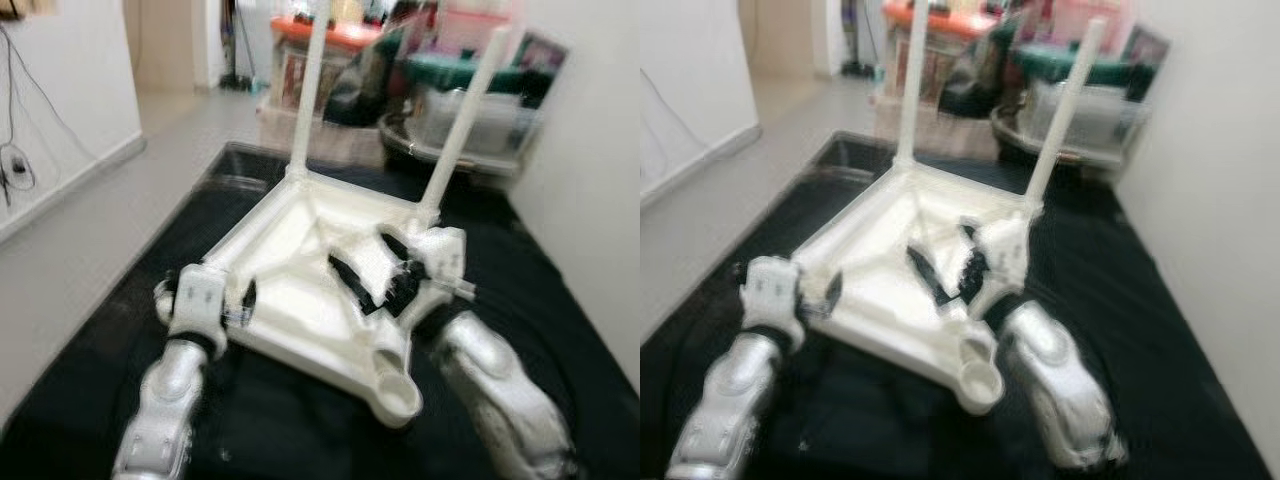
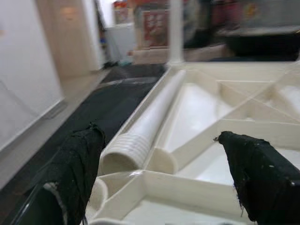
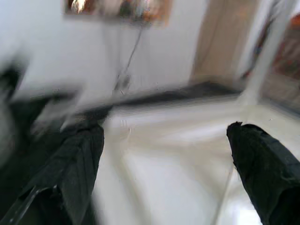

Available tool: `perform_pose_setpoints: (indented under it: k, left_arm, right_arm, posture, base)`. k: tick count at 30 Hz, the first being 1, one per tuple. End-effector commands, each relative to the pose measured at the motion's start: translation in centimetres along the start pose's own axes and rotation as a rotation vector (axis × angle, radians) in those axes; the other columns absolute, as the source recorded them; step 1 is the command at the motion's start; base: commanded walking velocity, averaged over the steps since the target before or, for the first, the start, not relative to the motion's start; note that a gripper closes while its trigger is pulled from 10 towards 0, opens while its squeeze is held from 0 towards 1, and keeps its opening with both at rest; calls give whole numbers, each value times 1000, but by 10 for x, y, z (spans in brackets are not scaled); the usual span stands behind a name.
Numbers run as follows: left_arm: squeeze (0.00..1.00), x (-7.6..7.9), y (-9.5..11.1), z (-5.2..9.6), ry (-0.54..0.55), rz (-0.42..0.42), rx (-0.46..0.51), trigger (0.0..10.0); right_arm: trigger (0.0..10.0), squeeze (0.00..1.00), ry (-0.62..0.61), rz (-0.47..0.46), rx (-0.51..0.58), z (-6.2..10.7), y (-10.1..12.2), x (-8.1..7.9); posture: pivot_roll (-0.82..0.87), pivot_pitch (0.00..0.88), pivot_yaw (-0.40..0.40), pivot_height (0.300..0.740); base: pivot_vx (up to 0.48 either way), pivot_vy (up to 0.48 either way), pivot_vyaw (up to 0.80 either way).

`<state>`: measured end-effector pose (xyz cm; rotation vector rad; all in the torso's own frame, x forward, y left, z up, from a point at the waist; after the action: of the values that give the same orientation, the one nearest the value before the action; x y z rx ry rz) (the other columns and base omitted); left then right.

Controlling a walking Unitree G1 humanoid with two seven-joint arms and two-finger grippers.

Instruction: Building children table

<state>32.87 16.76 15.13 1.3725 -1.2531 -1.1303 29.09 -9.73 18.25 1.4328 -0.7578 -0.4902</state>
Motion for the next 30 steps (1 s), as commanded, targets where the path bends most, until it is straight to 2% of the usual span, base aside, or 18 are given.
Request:
perform_pose_setpoints:
  k: [1,3,4,5,7,11,13,17,20,21,24,25,27,28,30]
  left_arm:
    - [0,-18,3,0,110,-24,21,10000]
    - [0,-54,8,2,304,-93,42,10000]
    - [0,-54,8,2,304,-93,42,10000]
    - [0,-66,11,4,372,-131,47,10000]
    - [0,-79,14,8,444,-176,56,10000]
    - [0,-83,15,9,464,-189,61,10000]
    - [0,-87,16,11,488,-203,61,10000]
    - [0,-88,16,11,492,-205,59,10000]
    - [0,-96,12,13,540,-208,39,10000]
    - [0,-96,12,13,540,-208,39,10000]
    - [0,-101,8,14,579,-211,23,10000]
    - [0,-101,8,14,579,-211,23,10000]
    - [0,-100,8,13,581,-211,23,10000]
    - [0,-100,8,13,581,-211,23,10000]
    - [0,-99,8,13,581,-212,22,10000]
  right_arm:
    - [10000,0,115,-8,-47,4,-8,-11]
    - [10000,0,210,3,-116,12,-18,-13]
    - [10000,0,210,3,-116,12,-18,-13]
    - [10000,0,220,9,-148,12,-24,-9]
    - [10000,0,216,18,-188,9,-32,-2]
    - [10000,0,210,23,-200,6,-34,0]
    - [10000,0,202,26,-208,-9,-35,2]
    - [10000,0,207,27,-208,-15,-34,1]
    - [10000,0,286,17,-193,-40,-30,-17]
    - [10000,0,286,17,-193,-40,-30,-17]
    - [10000,0,355,7,-212,-52,-36,-33]
    - [10000,0,355,7,-212,-52,-36,-33]
    - [10000,0,405,-1,-234,-56,-43,-46]
    - [10000,0,405,-1,-234,-56,-43,-46]
    - [10000,0,457,-8,-242,-57,-47,-57]
  posture:
    - [206,0,-151,740]
    - [211,0,-159,740]
    - [211,0,-159,740]
    - [215,0,-162,740]
    - [220,0,-163,740]
    - [221,0,-162,740]
    - [224,0,-156,740]
    - [224,0,-156,740]
    - [227,0,-153,740]
    - [227,0,-153,740]
    - [238,0,-157,740]
    - [238,0,-157,740]
    - [245,0,-161,740]
    - [245,0,-161,740]
    - [245,0,-161,740]
  base:
    - [0,0,0]
    - [0,0,0]
    - [0,0,0]
    - [0,0,0]
    - [0,0,0]
    - [0,0,0]
    - [0,0,0]
    - [0,0,0]
    - [0,0,0]
    - [0,0,0]
    - [0,0,0]
    - [0,0,0]
    - [0,0,0]
    - [0,0,0]
    - [0,0,0]
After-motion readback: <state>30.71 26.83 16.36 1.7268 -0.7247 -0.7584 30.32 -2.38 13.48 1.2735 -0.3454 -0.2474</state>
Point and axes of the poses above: a point about 5 cm out from each wrist's last joint towards the gripper, its own z axis pointing back from the gripper into the wrist, its own y axis along the axis of the wrist's last joint, x = y × z, the point moved 4 cm from there along -z, pointing out of the wrist towards the gripper, and after that the axes turned 6 degrees about z, right-handed, at the moved point
